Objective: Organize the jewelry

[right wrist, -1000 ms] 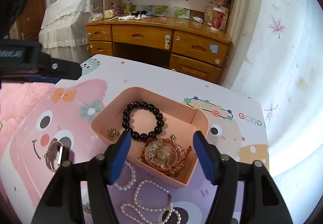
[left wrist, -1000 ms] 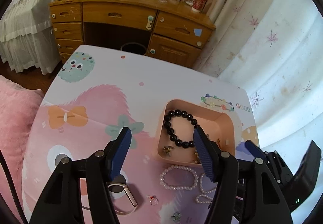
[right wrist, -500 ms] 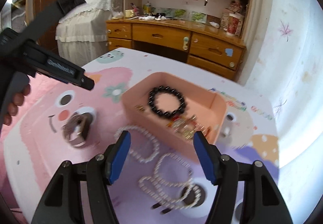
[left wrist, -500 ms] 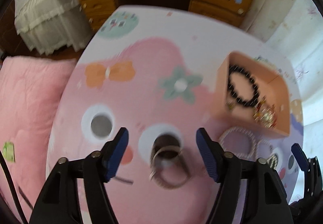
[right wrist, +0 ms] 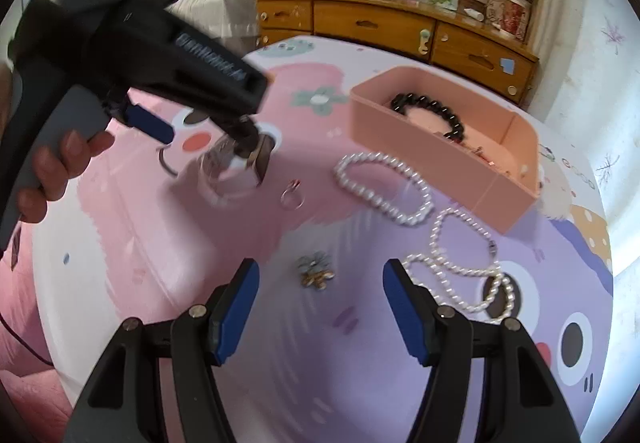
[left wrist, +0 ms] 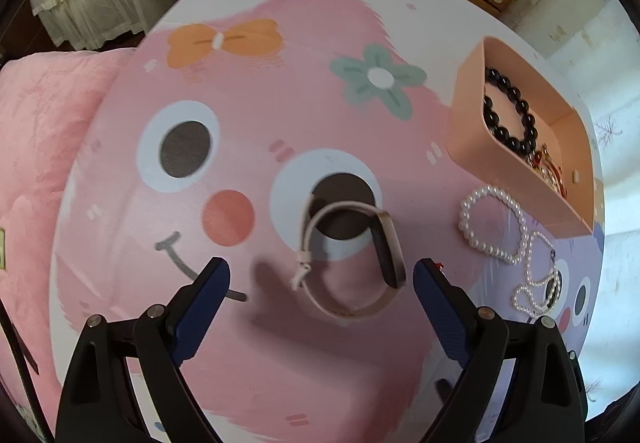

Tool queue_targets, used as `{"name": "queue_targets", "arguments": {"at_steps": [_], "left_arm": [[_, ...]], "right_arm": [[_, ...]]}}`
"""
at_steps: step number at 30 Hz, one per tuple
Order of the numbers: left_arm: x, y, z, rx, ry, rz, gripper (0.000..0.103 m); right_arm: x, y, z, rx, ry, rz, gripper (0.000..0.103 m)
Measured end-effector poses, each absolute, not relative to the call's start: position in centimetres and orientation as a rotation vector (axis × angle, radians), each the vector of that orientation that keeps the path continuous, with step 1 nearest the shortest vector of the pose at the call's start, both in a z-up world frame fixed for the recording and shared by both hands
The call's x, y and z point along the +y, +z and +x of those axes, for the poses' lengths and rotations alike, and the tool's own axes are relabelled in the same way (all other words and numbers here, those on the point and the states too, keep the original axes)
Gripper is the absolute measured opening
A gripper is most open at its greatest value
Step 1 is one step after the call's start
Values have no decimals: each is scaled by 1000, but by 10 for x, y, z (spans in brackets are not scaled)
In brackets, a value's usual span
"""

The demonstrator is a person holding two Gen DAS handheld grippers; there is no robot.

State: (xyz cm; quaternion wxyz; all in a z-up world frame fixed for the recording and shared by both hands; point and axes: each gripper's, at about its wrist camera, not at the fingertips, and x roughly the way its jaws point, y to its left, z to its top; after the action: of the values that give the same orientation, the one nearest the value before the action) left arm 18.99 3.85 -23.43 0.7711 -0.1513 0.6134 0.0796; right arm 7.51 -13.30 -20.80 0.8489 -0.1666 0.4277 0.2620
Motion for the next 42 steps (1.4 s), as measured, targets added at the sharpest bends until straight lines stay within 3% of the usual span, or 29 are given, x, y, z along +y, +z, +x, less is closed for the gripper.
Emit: {"name": "queue_targets", "arguments": {"at_steps": [2,6,13,18,20,26,42], "left_arm": [[35,-240,191,1342,167,-311,92],[31,-247,192,1346,148,-298,92],[30,-255,197,1327,133,-271,90],[24,-252,198,1301,138,-212,66],[23,-250,199,1294,129,-206,52],[24,-247,196,1284,107,-229,38],[13,-183,214,1215,44,-177,37]], "right_arm": [[-130,-211,75,907,562,-356,61],[-126,-218,77,940,557,-369,39],[-123,-219,77,921,558,-368,29],[-121,-219,81,919,562,-367,20],[-121,-218,82,924,566,-361,20],[-120,-213,89,927,567,-331,18],[-128,-157,128,767,484,-360,19]]}}
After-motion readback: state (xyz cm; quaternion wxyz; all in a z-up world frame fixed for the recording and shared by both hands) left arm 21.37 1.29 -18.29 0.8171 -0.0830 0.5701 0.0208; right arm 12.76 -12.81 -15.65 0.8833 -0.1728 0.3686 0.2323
